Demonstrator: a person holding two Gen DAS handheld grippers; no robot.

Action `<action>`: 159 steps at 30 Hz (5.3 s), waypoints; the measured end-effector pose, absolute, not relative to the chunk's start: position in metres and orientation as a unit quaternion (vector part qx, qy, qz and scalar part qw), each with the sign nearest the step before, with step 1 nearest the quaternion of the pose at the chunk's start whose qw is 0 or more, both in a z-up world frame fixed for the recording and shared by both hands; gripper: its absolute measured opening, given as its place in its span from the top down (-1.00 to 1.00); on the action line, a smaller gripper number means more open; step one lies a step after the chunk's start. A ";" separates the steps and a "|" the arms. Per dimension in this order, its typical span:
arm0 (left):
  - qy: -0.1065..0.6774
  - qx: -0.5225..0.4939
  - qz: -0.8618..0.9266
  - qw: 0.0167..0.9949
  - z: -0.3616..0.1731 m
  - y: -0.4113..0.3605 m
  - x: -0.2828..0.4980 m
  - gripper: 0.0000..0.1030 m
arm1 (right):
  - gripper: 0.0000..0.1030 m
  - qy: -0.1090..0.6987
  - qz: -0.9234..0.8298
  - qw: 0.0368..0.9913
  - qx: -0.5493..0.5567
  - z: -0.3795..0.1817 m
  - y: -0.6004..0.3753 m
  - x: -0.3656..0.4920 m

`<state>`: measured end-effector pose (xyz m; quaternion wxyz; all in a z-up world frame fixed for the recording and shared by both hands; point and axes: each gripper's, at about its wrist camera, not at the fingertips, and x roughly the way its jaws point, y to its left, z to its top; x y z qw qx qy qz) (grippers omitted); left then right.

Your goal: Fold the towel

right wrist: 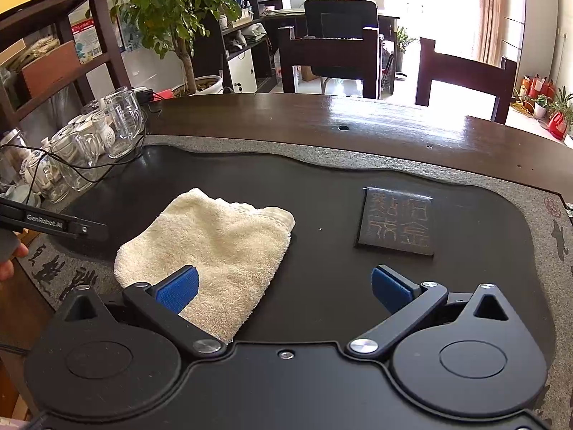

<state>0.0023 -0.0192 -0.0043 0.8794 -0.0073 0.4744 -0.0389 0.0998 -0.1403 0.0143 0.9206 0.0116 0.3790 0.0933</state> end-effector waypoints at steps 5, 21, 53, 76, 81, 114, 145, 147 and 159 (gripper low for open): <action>0.482 0.015 -0.051 0.875 -0.007 -0.032 0.004 -0.80 | -1.00 0.380 0.088 0.921 0.016 0.013 -0.140 0.100; 0.519 -0.002 -0.112 0.847 -0.044 -0.049 0.047 -0.57 | -1.00 0.390 0.074 0.918 0.022 0.011 -0.148 0.094; 0.422 0.083 -0.250 0.868 -0.011 -0.110 -0.012 0.71 | -1.00 0.390 0.084 0.917 0.019 0.032 -0.157 0.126; 0.417 0.089 -0.270 0.863 -0.032 -0.122 -0.038 0.71 | -0.17 0.459 0.251 0.851 -0.038 0.011 -0.053 0.195; 0.416 0.090 -0.273 0.863 -0.035 -0.125 -0.040 0.71 | -0.16 0.467 0.253 0.846 -0.040 0.007 -0.049 0.194; 0.467 -0.025 -0.263 0.844 -0.027 -0.089 -0.010 -0.12 | 0.82 0.463 0.150 0.873 0.016 0.002 -0.119 0.154; 0.490 -0.128 -0.223 0.833 -0.044 -0.070 0.052 -0.29 | 0.82 0.474 0.064 0.878 0.031 -0.006 -0.178 0.095; 0.492 -0.128 -0.224 0.831 -0.047 -0.071 0.056 -0.29 | 0.82 0.473 0.062 0.878 0.033 -0.005 -0.180 0.094; 0.500 -0.090 -0.249 0.824 -0.062 -0.094 0.063 0.14 | 0.82 0.469 0.053 0.881 0.047 -0.001 -0.189 0.084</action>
